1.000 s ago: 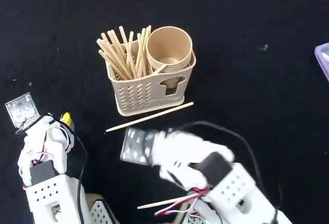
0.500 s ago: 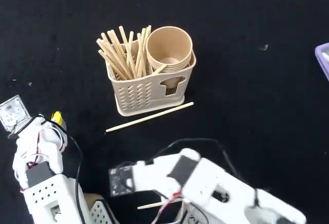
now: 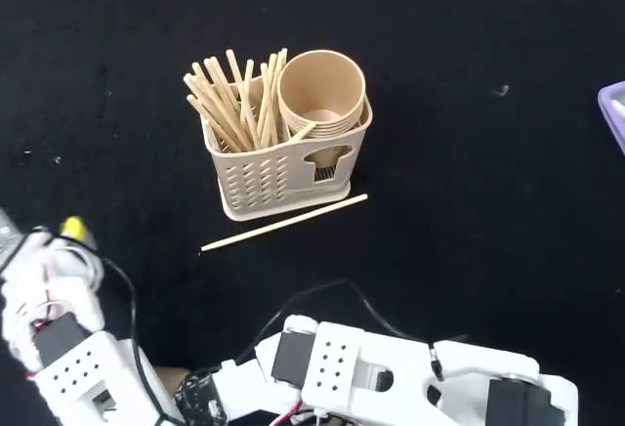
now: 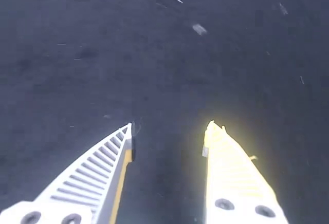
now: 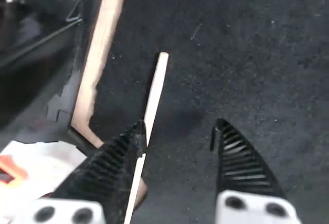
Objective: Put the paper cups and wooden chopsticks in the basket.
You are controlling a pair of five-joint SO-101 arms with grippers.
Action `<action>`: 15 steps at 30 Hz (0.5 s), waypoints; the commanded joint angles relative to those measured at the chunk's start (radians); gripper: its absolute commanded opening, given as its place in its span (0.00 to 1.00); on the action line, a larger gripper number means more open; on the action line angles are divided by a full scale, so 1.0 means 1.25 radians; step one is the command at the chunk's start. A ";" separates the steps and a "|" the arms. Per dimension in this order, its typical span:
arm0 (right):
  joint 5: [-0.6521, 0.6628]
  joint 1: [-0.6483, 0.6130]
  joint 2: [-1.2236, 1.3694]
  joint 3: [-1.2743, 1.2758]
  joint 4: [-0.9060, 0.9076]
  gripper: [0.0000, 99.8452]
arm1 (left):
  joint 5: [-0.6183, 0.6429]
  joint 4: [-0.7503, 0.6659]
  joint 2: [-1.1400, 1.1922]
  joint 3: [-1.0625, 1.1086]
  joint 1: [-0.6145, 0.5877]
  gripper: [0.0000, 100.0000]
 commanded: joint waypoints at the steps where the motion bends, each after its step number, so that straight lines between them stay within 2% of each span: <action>1: -0.010 -0.011 0.004 -0.010 -0.018 0.21 | 0.061 -0.017 -0.005 -0.067 -0.104 0.22; 7: -0.015 -0.009 0.004 0.033 -0.083 0.21 | 0.164 -0.014 -0.001 -0.090 -0.231 0.22; 11: -0.015 -0.018 0.006 0.039 -0.098 0.21 | 0.171 -0.015 -0.001 -0.096 -0.239 0.22; 15: -0.041 -0.079 0.006 0.087 -0.166 0.21 | 0.172 -0.017 0.000 -0.095 -0.239 0.22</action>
